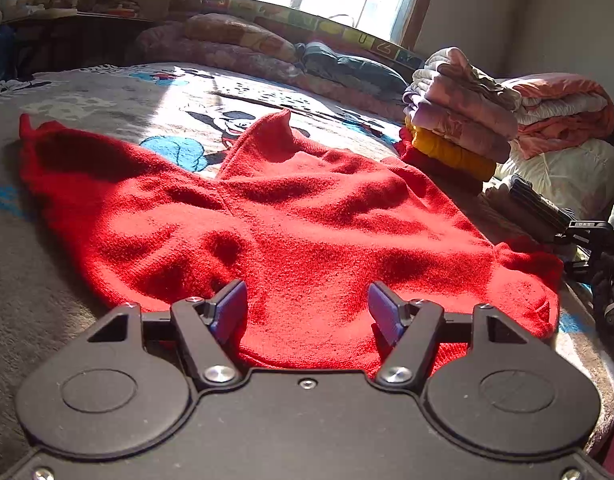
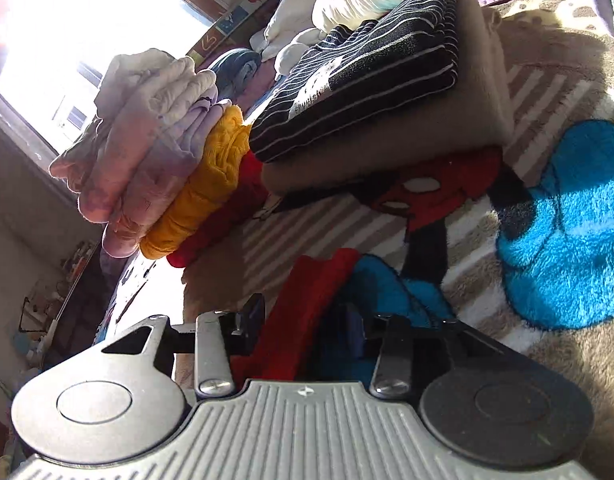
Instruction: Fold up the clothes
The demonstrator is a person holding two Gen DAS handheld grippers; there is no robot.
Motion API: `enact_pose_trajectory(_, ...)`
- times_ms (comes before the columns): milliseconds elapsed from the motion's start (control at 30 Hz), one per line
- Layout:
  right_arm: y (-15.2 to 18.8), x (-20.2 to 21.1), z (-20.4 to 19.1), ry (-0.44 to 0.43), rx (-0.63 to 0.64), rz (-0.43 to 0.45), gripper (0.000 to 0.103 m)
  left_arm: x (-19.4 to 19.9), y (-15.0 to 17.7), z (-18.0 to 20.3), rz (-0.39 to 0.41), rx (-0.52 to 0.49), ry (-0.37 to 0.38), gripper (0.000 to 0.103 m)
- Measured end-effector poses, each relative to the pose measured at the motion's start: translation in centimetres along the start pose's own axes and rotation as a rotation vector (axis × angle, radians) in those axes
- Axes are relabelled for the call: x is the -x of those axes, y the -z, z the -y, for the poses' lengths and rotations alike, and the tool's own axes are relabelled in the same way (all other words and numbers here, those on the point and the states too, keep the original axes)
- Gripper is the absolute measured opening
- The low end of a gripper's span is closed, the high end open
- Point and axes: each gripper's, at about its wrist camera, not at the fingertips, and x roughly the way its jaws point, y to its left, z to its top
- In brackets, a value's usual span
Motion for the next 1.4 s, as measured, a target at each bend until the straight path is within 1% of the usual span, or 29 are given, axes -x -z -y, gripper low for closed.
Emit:
enact_pose_trajectory(33, 0.1, 0.0, 0.1, -0.005, -0.008, 0.004, 0.045, 0.0, 0.0, 0.0, 0.0, 0.001, 0.001, 0.068)
enact_pose_trajectory(67, 0.2, -0.1, -0.2, 0.006, 0.013, 0.001, 0.045, 0.0, 0.0, 0.0, -0.001, 0.002, 0.002, 0.068)
enact_pose_trajectory(100, 0.2, -0.1, -0.6, 0.026, 0.045, -0.004, 0.042, -0.1, -0.1, 0.0, -0.001, 0.002, 0.002, 0.069)
enact_pose_trajectory(133, 0.4, 0.1, -1.0, 0.051, 0.078, 0.0, 0.042, -0.1, -0.1, 0.0, -0.001, 0.003, 0.003, 0.069)
enact_pose_trajectory(200, 0.6, 0.7, -1.7, 0.094, 0.103, 0.011, 0.042, -0.1, -0.1, 0.0, -0.002, 0.007, 0.006, 0.069)
enact_pose_trajectory(233, 0.8, 1.2, -1.9, 0.103, 0.108, 0.026, 0.043, -0.1, -0.2, -0.1, -0.002, 0.013, 0.008, 0.069)
enact_pose_trajectory(267, 1.2, 2.0, -2.5, 0.113, 0.133, 0.047, 0.047, 0.0, -0.2, -0.1, -0.002, 0.018, 0.01, 0.069)
enact_pose_trajectory(300, 1.7, 2.6, -3.1, 0.125, 0.167, 0.062, 0.048, 0.1, -0.2, -0.2, -0.002, 0.023, 0.012, 0.069)
enact_pose_trajectory(400, 3.7, 4.9, -4.7, 0.125, 0.225, 0.082, 0.048, 0.4, -0.3, -0.3, 0.0, 0.035, 0.017, 0.069)
enact_pose_trajectory(467, 5.4, 6.7, -5.2, 0.095, 0.201, 0.079, 0.048, 0.7, -0.3, -0.4, 0.005, 0.042, 0.018, 0.069)
enact_pose_trajectory(533, 7.3, 8.0, -5.5, 0.048, 0.148, 0.053, 0.048, 1.1, -0.3, -0.4, 0.012, 0.052, 0.017, 0.069)
enact_pose_trajectory(633, 10.5, 9.5, -6.1, -0.016, 0.064, -0.001, 0.049, 2.4, -0.6, -0.5, 0.04, 0.084, 0.022, 0.069)
enact_pose_trajectory(700, 12.8, 10.2, -6.4, -0.062, -0.007, -0.054, 0.054, 3.5, -0.7, -0.8, 0.059, 0.122, 0.035, 0.069)
enact_pose_trajectory(767, 15.2, 10.8, -6.8, -0.093, -0.07, -0.107, 0.059, 4.5, -0.7, -1.8, 0.064, 0.202, 0.061, 0.069)
enact_pose_trajectory(800, 16.4, 11.0, -7.0, -0.107, -0.102, -0.137, 0.061, 4.9, -0.6, -2.5, 0.058, 0.26, 0.076, 0.069)
enact_pose_trajectory(867, 18.7, 11.1, -7.4, -0.14, -0.157, -0.198, 0.061, 5.7, -0.3, -3.8, 0.048, 0.378, 0.11, 0.069)
enact_pose_trajectory(933, 21.0, 11.1, -7.9, -0.178, -0.195, -0.257, 0.061, 6.4, 0.4, -5.2, 0.026, 0.535, 0.186, 0.069)
enact_pose_trajectory(967, 21.8, 11.1, -8.2, -0.191, -0.198, -0.27, 0.061, 6.4, 0.8, -5.5, 0.009, 0.592, 0.212, 0.069)
enact_pose_trajectory(1067, 23.3, 11.0, -9.1, -0.215, -0.206, -0.274, 0.061, 6.0, 2.6, -6.0, -0.064, 0.778, 0.286, 0.068)
enact_pose_trajectory(1133, 23.9, 10.6, -9.5, -0.228, -0.235, -0.271, 0.06, 5.6, 3.3, -5.6, -0.1, 0.837, 0.317, 0.067)
enact_pose_trajectory(1200, 24.4, 10.3, -9.9, -0.242, -0.268, -0.281, 0.06, 5.2, 3.8, -5.1, -0.13, 0.879, 0.338, 0.063)
enact_pose_trajectory(1267, 25.0, 9.7, -10.8, -0.253, -0.274, -0.302, 0.06, 5.0, 3.7, -4.8, -0.138, 0.89, 0.34, 0.061)
enact_pose_trajectory(1333, 25.5, 9.2, -11.4, -0.258, -0.269, -0.299, 0.059, 4.7, 3.8, -4.7, -0.145, 0.911, 0.343, 0.059)
enact_pose_trajectory(1400, 26.0, 8.8, -11.9, -0.256, -0.282, -0.287, 0.055, 4.5, 3.9, -4.6, -0.154, 0.926, 0.338, 0.056)
